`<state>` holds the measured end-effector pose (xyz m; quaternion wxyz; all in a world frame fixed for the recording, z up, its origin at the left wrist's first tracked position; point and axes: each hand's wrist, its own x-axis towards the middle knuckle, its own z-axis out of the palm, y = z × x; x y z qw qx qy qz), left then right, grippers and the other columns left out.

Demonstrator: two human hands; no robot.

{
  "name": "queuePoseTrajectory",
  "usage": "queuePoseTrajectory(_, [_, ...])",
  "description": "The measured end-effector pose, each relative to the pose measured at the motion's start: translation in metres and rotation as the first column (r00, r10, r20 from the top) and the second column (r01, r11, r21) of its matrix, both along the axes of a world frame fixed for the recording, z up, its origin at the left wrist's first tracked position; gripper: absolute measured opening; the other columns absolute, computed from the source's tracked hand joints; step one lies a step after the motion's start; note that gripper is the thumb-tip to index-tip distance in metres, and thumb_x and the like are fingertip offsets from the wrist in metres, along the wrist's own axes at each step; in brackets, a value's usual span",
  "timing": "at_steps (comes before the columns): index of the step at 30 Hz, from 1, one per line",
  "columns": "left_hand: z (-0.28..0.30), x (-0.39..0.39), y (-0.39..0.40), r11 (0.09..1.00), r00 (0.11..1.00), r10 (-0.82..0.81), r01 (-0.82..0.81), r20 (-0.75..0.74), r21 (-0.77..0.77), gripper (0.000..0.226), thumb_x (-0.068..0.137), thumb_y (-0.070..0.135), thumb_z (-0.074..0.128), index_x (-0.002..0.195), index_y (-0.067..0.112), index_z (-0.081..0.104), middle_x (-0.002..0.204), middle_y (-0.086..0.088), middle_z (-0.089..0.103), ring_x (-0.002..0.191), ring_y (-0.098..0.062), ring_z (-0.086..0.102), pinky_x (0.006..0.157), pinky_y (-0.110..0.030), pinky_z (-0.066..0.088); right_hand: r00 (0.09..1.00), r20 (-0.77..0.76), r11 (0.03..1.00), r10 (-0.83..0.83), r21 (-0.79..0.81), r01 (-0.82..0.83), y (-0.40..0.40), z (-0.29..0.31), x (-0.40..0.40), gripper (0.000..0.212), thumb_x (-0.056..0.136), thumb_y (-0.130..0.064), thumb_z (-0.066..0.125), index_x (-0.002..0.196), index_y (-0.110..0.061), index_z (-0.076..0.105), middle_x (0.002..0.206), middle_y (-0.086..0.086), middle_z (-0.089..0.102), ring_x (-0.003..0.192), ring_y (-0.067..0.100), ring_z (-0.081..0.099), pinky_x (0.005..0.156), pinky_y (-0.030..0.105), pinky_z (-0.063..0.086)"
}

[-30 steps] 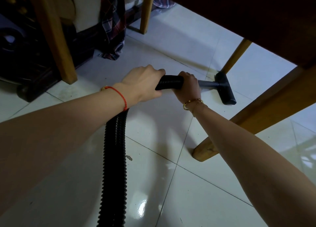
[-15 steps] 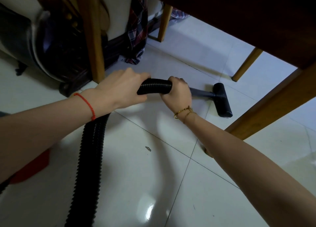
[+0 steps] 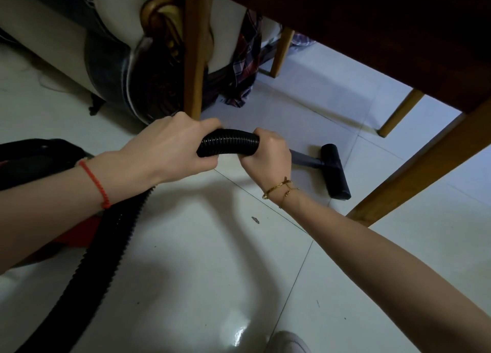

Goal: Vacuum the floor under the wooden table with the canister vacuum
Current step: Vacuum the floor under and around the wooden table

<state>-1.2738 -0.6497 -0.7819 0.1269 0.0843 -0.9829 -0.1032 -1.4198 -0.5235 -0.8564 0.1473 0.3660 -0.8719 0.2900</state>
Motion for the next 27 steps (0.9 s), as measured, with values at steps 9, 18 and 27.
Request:
queuePoseTrajectory(9, [0.015, 0.023, 0.011, 1.0, 1.0, -0.013, 0.012, -0.006, -0.014, 0.035, 0.078, 0.039, 0.064, 0.111, 0.033, 0.054, 0.07, 0.003, 0.06, 0.061, -0.023, 0.06, 0.056, -0.035, 0.051, 1.0, 0.012, 0.999, 0.012, -0.051, -0.012, 0.013, 0.017, 0.028, 0.023, 0.072, -0.025, 0.067, 0.065, -0.02, 0.046, 0.062, -0.006, 0.044, 0.059, 0.016, 0.038, 0.046, 0.02, 0.018])
queuePoseTrajectory(18, [0.026, -0.009, 0.033, 0.998, 0.998, -0.065, 0.065, -0.009, -0.017, 0.037, 0.079, 0.038, 0.062, 0.114, 0.032, 0.054, 0.074, 0.003, 0.06, 0.066, -0.023, 0.061, 0.06, -0.038, 0.054, 0.996, 0.064, 0.994, -0.064, -0.084, 0.069, 0.04, 0.025, 0.007, 0.023, 0.073, -0.023, 0.066, 0.065, -0.019, 0.045, 0.061, -0.004, 0.05, 0.058, 0.017, 0.043, 0.045, 0.022, 0.023])
queuePoseTrajectory(27, [0.02, -0.061, 0.06, 0.991, 0.991, -0.13, 0.13, -0.016, -0.029, 0.039, 0.082, 0.035, 0.061, 0.119, 0.026, 0.055, 0.076, 0.0, 0.059, 0.062, -0.022, 0.056, 0.056, -0.033, 0.05, 0.992, 0.067, 0.988, -0.105, -0.105, 0.112, 0.072, 0.014, -0.042, 0.021, 0.075, -0.023, 0.067, 0.068, -0.017, 0.048, 0.063, -0.001, 0.055, 0.061, 0.017, 0.051, 0.048, 0.022, 0.028])
